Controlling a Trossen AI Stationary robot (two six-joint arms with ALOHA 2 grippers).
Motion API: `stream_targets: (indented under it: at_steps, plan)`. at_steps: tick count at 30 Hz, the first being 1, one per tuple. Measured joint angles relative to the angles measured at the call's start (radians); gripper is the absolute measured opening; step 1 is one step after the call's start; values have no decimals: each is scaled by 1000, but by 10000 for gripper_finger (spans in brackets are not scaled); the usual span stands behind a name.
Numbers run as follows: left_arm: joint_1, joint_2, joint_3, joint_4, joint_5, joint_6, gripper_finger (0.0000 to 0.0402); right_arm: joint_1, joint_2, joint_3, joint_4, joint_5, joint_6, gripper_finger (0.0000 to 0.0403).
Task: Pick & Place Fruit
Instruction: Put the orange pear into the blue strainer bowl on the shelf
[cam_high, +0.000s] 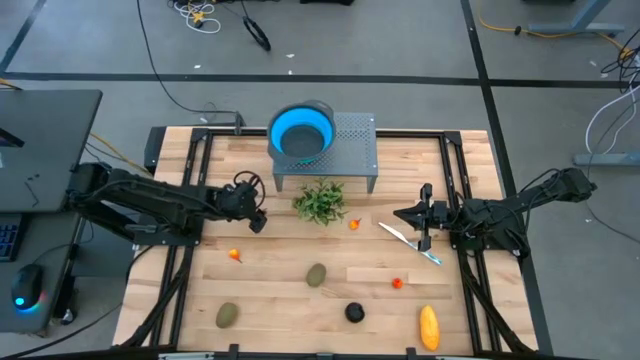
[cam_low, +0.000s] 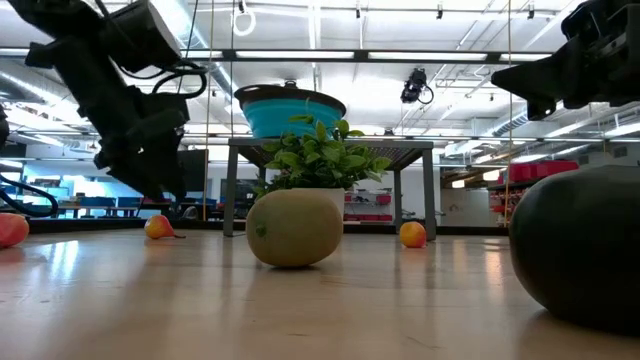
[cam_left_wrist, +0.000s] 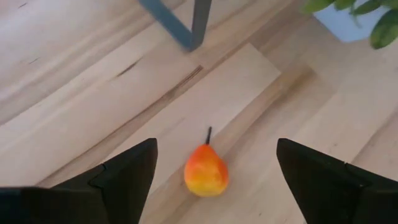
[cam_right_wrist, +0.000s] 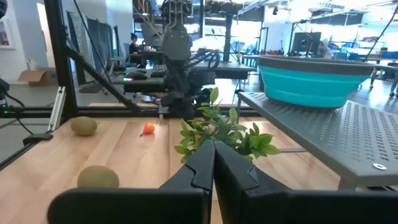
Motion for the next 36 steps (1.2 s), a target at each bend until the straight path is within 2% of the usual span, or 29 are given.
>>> stream_targets:
  at_steps: [5, 9, 16, 18, 27, 36]
  plan:
    - [-3, 0, -39, 30, -16, -1, 344, 0, 0, 0, 14, 0, 0, 17]
    - [-20, 0, -117, 91, -90, -36, 344, 0, 0, 0, 14, 0, 0, 17]
    - [-70, 0, -268, 385, -102, -64, 343, 0, 0, 0, 14, 50, 56, 17]
    - [-81, 0, -292, 425, -118, -66, 340, 0, 0, 0, 15, 53, 66, 17]
    - [-91, 9, -309, 425, -153, -77, 310, 0, 0, 0, 14, 53, 72, 17]
    - [-135, 125, -309, 521, -239, -59, 295, 0, 0, 0, 3, 52, 73, 17]
